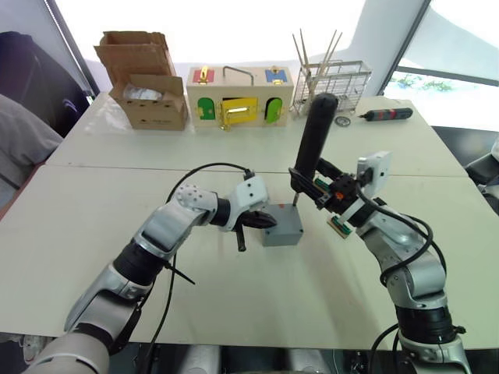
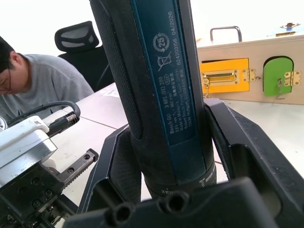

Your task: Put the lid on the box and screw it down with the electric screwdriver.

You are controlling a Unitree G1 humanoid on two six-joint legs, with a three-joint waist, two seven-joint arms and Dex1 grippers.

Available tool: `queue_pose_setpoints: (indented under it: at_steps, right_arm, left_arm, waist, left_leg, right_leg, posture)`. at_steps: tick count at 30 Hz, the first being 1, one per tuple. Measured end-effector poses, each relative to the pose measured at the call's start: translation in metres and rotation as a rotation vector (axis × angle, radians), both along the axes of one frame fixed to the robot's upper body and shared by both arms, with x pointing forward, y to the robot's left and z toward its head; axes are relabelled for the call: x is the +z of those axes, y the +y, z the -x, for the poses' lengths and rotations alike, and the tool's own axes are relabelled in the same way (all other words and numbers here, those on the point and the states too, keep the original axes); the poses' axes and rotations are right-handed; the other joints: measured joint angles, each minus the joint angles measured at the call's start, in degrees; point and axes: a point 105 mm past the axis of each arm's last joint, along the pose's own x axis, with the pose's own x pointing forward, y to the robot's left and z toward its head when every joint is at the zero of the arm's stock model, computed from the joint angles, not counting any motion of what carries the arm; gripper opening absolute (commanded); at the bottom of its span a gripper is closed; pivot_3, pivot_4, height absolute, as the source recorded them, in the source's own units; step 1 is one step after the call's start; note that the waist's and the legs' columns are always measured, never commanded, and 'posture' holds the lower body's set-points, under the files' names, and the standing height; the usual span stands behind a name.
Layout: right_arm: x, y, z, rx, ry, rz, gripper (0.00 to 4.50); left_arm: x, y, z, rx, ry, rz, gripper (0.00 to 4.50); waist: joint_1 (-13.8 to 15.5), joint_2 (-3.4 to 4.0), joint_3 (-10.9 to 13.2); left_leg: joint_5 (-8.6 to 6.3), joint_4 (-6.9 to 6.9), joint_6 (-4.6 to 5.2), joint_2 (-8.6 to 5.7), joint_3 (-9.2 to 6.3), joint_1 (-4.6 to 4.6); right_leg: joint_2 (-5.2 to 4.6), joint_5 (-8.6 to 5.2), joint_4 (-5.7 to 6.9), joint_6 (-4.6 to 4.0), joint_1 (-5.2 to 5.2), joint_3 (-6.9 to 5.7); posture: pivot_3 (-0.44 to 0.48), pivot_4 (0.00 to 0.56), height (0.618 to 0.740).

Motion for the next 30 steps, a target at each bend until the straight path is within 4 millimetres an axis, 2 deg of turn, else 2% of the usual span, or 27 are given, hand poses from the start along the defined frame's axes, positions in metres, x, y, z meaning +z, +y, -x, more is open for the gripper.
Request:
queue_pose_setpoints:
  at_steps: [9, 14, 19, 20, 22, 26, 28, 30]
  right_arm:
    - [0.001, 0.000, 0.000, 0.000, -0.002, 0.002, 1.91]
    - [0.015, -0.007, -0.006, 0.011, 0.013, 0.039, 1.91]
    - [0.036, -0.017, -0.009, 0.052, 0.089, 0.034, 1.91]
    - [0.045, -0.020, -0.009, 0.060, 0.102, 0.012, 1.91]
    - [0.075, -0.031, -0.008, 0.066, 0.072, -0.015, 1.91]
    - [0.109, -0.034, -0.003, 0.095, 0.004, -0.050, 1.91]
    - [0.116, -0.033, -0.003, 0.108, 0.000, -0.056, 1.91]
    - [0.112, -0.034, -0.006, 0.116, 0.033, -0.073, 1.91]
  left_arm:
    - [0.000, 0.000, 0.000, -0.001, -0.001, 0.000, 0.00]
    - [0.003, 0.000, 0.001, -0.004, -0.014, 0.003, 0.00]
    - [0.010, 0.012, -0.002, 0.027, -0.033, 0.013, 0.00]
    - [0.011, 0.012, -0.003, 0.031, -0.031, 0.021, 0.00]
    - [0.014, 0.014, -0.004, 0.044, -0.027, 0.049, 0.00]
    - [0.016, 0.011, -0.006, 0.079, -0.003, 0.099, 0.00]
    - [0.016, 0.008, -0.006, 0.089, 0.010, 0.115, 0.00]
    - [0.017, 0.008, -0.006, 0.101, 0.013, 0.125, 0.00]
  waist:
    - [0.0, 0.01, 0.0]
    - [0.0, 0.20, 0.1]
    - [0.3, 0.71, 0.7]
    - [0.2, 0.77, 0.8]
    - [0.1, 0.82, 0.9]
    - [0.1, 0.89, 1.1]
    - [0.0, 0.80, 1.2]
    - [0.0, 0.77, 1.4]
  left_leg:
    - [-0.01, -0.07, -0.01, 0.00, 0.00, -0.02]
    - [0.00, -0.07, 0.00, -0.02, 0.00, -0.29]
    - [0.02, -0.06, 0.00, -0.13, 0.00, -0.74]
    - [0.04, 0.01, -0.02, -0.15, 0.00, -0.98]
    - [0.16, 0.16, -0.16, -0.24, 0.01, -1.56]
    - [0.32, 0.10, -0.42, -0.23, 0.02, -1.56]
    - [0.29, 0.10, -0.36, -0.19, 0.02, -1.56]
    - [0.26, 0.12, -0.29, -0.18, 0.02, -1.56]
  right_leg:
    - [-0.03, -0.01, -0.10, -0.02, -0.01, 0.00]
    - [-0.06, 0.00, -0.19, -0.03, -0.20, -0.01]
    - [-0.16, 0.09, -0.20, 0.12, -0.60, -0.04]
    - [-0.17, 0.10, -0.14, 0.13, -0.82, -0.04]
    - [-0.22, 0.12, 0.12, 0.17, -1.53, -0.03]
    - [-0.13, 0.12, 0.14, 0.18, -1.56, -0.07]
    - [-0.05, 0.12, 0.15, 0.18, -1.56, -0.07]
    - [-0.02, 0.12, 0.20, 0.18, -1.56, -0.06]
  posture:
    - [0.000, 0.150, 0.740]
    - [0.000, 0.150, 0.740]
    - [0.000, 0.150, 0.740]
    - [0.000, 0.150, 0.740]
    - [0.000, 0.150, 0.740]
    - [0.000, 0.150, 0.740]
    - [0.000, 0.150, 0.740]
    - [0.000, 0.150, 0.740]
